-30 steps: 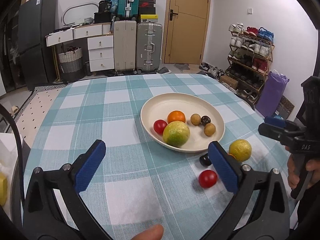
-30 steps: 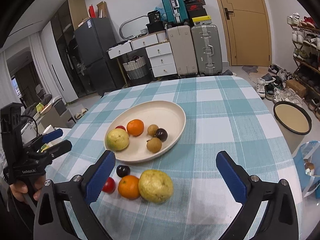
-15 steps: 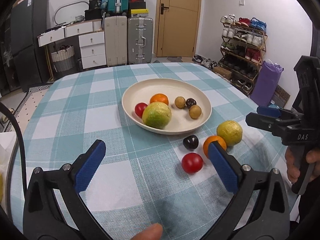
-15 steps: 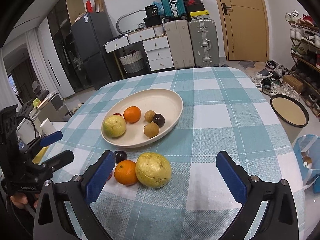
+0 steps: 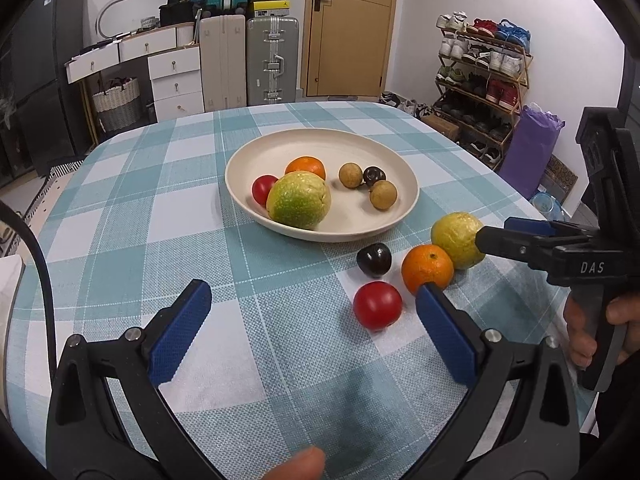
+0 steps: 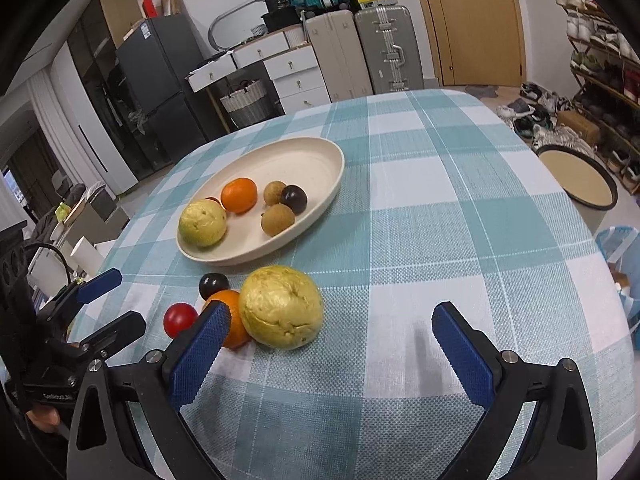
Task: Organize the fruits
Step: 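Withdraw both open tools from the plate toward the remaining fruits, then grasp the large bumpy yellow fruit with the right tool while the left tool approaches another red tomato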
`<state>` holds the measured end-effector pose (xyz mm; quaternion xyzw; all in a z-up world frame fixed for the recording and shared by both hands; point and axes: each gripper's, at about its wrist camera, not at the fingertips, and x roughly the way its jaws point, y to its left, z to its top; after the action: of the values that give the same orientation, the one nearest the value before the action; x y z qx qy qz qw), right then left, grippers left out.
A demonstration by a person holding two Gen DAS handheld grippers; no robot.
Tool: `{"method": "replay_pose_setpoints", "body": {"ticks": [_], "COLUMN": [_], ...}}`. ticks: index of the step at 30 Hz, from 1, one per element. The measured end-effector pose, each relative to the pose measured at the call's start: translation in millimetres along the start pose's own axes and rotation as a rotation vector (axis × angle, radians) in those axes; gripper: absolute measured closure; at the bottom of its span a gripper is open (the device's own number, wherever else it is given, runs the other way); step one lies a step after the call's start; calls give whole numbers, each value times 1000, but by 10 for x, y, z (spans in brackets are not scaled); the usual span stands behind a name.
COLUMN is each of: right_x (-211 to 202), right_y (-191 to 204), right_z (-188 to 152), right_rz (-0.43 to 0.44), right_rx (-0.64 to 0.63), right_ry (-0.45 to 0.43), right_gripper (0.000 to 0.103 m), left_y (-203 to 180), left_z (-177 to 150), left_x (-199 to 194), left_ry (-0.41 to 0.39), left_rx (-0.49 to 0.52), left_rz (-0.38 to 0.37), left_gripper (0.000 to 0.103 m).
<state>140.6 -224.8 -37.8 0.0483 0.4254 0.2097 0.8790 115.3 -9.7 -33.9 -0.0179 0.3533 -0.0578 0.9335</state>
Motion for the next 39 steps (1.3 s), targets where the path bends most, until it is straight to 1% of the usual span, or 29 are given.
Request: {"method": "replay_pose_setpoints", "body": {"ticks": [9, 11, 13, 18, 27, 31, 35, 37, 38, 39], "right_x": [38, 59, 87, 133, 202, 229, 254, 252, 251, 246], "right_y": [9, 26, 52, 92, 79, 98, 90, 77, 78, 81], "right_z": [-11, -14, -12, -10, 3, 23, 53, 65, 67, 63], "right_rz": [16, 7, -20, -34, -38, -45, -29, -24, -21, -15], "right_rx": [12, 6, -10, -29, -9, -21, -13, -5, -5, -5], "right_ry": [11, 16, 22, 30, 51, 59, 61, 61, 59, 57], "right_gripper": [0, 0, 0, 0, 0, 0, 0, 1, 3, 8], "left_y": [-5, -2, 6, 27, 44, 65, 73, 72, 71, 70], "left_z": [-4, -3, -3, -1, 3, 3, 0, 3, 2, 0], "left_x": [15, 16, 15, 26, 59, 75, 68, 77, 76, 75], "left_ry": [9, 10, 9, 15, 25, 30, 26, 29, 30, 30], "left_rx": [-4, -5, -10, -16, -19, -29, -31, -29, -28, -28], "left_rz": [0, -1, 0, -4, -8, -11, -11, -12, -11, -11], "left_gripper": [1, 1, 1, 1, 1, 1, 1, 1, 1, 1]}}
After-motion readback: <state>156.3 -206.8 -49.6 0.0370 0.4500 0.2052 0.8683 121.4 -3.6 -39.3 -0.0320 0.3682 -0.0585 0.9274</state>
